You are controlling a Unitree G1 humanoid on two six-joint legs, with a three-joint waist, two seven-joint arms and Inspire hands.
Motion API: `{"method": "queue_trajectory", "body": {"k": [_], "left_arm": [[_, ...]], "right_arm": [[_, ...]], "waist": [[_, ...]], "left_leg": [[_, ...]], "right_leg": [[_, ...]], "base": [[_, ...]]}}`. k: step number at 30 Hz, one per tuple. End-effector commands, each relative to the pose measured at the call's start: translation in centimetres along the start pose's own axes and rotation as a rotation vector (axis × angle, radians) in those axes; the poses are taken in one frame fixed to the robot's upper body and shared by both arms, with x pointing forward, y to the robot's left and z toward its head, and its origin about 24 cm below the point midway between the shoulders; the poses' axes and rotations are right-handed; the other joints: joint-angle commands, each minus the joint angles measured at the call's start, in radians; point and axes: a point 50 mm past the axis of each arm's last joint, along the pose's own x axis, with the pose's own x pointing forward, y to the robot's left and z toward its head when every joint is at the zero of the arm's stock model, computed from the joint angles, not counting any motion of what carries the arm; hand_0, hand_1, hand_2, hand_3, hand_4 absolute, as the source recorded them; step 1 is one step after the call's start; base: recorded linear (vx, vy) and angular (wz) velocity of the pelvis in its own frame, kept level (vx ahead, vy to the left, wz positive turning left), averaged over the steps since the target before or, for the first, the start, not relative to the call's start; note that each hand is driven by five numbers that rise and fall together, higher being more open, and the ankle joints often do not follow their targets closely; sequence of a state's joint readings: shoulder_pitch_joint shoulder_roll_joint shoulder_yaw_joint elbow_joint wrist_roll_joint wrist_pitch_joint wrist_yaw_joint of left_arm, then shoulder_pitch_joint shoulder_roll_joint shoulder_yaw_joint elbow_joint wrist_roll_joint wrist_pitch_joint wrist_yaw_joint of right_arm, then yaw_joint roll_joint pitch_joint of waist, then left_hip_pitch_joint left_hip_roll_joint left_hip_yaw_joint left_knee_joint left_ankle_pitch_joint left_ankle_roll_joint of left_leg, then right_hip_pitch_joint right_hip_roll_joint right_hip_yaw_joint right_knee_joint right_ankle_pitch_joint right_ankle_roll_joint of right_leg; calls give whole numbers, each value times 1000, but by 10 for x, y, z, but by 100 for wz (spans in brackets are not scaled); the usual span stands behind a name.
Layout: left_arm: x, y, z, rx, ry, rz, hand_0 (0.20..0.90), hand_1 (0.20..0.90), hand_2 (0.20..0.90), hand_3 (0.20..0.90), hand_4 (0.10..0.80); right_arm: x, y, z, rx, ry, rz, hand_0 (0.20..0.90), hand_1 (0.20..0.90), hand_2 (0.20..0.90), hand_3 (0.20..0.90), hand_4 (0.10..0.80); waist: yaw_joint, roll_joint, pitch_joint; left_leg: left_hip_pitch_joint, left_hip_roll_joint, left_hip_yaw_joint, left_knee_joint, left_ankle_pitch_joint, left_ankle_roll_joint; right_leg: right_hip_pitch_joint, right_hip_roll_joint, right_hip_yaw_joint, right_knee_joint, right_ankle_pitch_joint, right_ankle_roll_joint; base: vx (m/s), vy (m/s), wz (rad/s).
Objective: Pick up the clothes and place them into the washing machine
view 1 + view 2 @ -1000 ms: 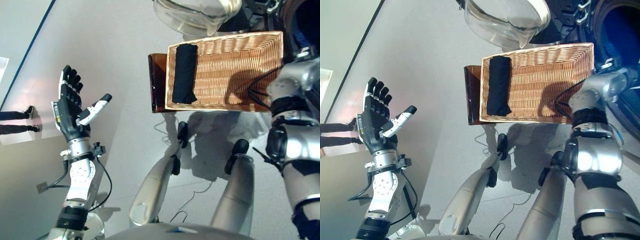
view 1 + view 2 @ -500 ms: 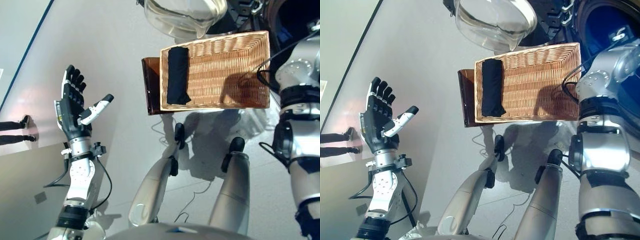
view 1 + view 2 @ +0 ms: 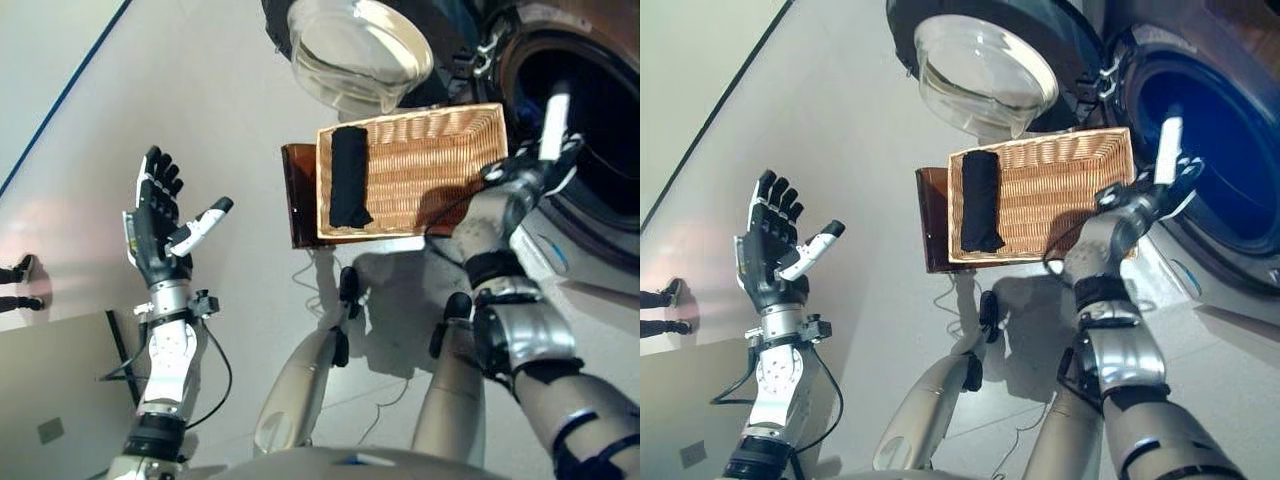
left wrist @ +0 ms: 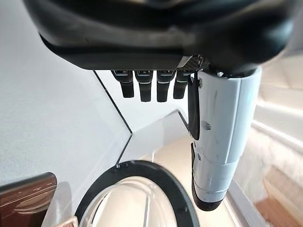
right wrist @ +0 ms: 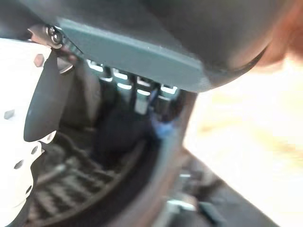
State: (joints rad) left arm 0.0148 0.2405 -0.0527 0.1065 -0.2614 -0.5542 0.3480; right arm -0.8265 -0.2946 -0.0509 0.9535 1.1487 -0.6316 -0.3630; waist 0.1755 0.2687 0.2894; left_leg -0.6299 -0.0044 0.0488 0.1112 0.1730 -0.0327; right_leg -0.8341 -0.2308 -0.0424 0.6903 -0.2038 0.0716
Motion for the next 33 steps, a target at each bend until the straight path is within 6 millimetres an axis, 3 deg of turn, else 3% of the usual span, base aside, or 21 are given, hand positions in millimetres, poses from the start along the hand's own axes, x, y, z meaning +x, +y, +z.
{"method": "queue_trajectory", "body": {"k": [1,5,8,10,11,14,19,25,33], "left_arm": [[12,25,18,0,-126,96,900,900,900,900,800],[7,30,16,14,-106,104,900,900,900,900,800],[7,38,18,55,-113,109,900,900,900,900,800],[5,42,19,77,-113,118,900,900,900,900,800],[5,45,20,91,-113,123,900,900,900,900,800],[7,48,23,116,-129,125,900,900,900,900,800],[7,50,29,131,-149,114,900,900,900,900,800],[10,52,37,125,-181,120,900,900,900,900,800],[18,46,45,128,-232,98,900,900,900,900,800]], "right_arm": [[-11,17,0,-21,-37,188,900,900,900,900,800],[-23,-8,-19,-136,30,150,900,900,900,900,800],[-27,-18,-28,-409,50,180,900,900,900,900,800],[-34,-17,-37,-470,73,211,900,900,900,900,800],[-32,-22,-40,-614,72,210,900,900,900,900,800],[-26,-15,-39,-821,27,247,900,900,900,900,800],[-22,-6,-48,-1016,41,301,900,900,900,900,800],[-22,3,-56,-1122,50,329,900,900,900,900,800],[-13,31,-47,-1102,4,308,900,900,900,900,800]], "waist": [[12,-64,-63],[2,-91,-64],[-4,-115,-69],[-6,-124,-70],[-5,-128,-75],[-5,-138,-77],[8,-150,-69],[24,-170,-58],[57,-202,-21]], "left_leg": [[36,-31,-4,20,-128,-15],[70,-30,-8,9,-132,-10],[104,-28,-6,-13,-131,-9],[124,-29,-5,-31,-129,-7],[130,-31,-4,-40,-127,-5],[137,-35,-2,-39,-133,0],[122,-45,-3,6,-153,10],[108,-50,-18,27,-159,16],[43,-59,-43,87,-179,19]], "right_leg": [[138,23,-28,-309,150,-25],[187,25,-37,-352,169,-20],[233,20,-42,-403,195,-11],[252,16,-46,-432,209,-6],[263,13,-48,-449,216,-2],[280,3,-51,-467,229,4],[280,-5,-48,-457,235,4],[289,-11,-61,-457,232,3],[266,-23,-88,-413,211,-4]], "base": [[19,10,-5],[31,25,-5],[37,33,-5],[32,44,-8],[43,61,-12],[20,48,-8],[4,51,4],[8,17,3],[11,9,20]]}}
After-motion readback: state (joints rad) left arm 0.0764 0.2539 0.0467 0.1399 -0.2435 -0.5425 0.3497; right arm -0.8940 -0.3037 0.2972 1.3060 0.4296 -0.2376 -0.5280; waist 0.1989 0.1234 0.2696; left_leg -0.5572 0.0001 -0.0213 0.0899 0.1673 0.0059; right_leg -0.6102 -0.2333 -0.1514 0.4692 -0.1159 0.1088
